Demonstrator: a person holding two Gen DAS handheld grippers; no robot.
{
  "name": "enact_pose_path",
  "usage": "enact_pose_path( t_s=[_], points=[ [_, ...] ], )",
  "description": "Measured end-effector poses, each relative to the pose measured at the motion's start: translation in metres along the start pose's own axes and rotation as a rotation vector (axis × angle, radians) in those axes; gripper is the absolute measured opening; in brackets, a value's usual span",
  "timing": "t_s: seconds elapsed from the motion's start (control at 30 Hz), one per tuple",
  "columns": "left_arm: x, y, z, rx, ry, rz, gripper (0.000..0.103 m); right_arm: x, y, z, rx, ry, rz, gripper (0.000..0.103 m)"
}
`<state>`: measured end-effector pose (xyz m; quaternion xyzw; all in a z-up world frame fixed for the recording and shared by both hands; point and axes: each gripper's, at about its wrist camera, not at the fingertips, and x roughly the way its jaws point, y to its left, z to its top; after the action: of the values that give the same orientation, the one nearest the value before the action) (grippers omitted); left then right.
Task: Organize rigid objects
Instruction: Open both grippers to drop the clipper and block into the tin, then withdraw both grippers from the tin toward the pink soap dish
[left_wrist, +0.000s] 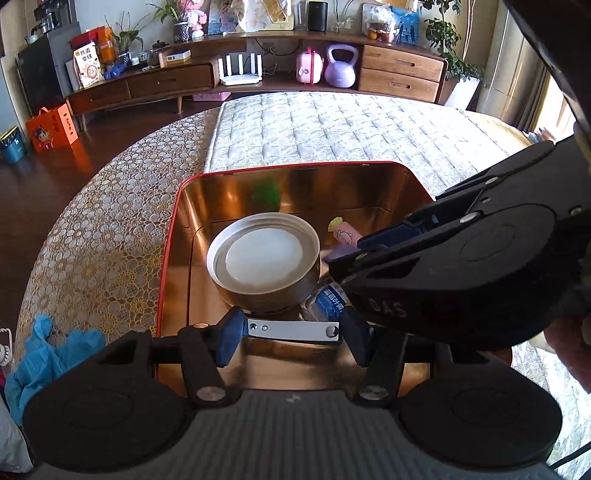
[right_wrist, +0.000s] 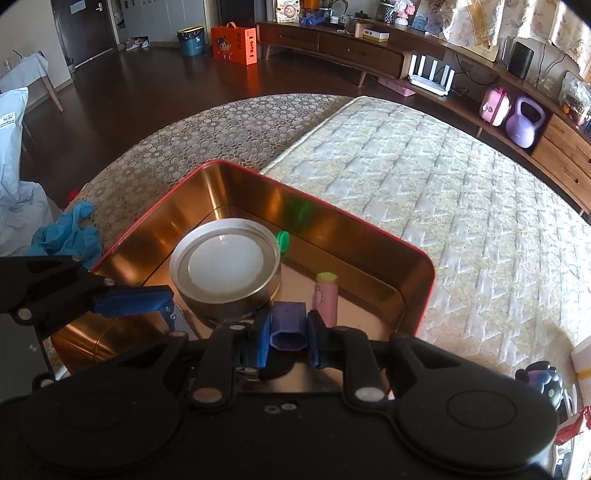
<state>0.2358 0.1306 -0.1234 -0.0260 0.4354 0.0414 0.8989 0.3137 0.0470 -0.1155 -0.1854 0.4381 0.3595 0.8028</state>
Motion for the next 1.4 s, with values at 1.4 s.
enact_pose_path(
  t_s=[1.4],
  points=[
    [-0.077,-0.024,-0.017,-0.008,-0.063,-0.014,0.068,-0.131,-0.013,-0.069,0.143,-0.163,0.039,0.051]
  ],
)
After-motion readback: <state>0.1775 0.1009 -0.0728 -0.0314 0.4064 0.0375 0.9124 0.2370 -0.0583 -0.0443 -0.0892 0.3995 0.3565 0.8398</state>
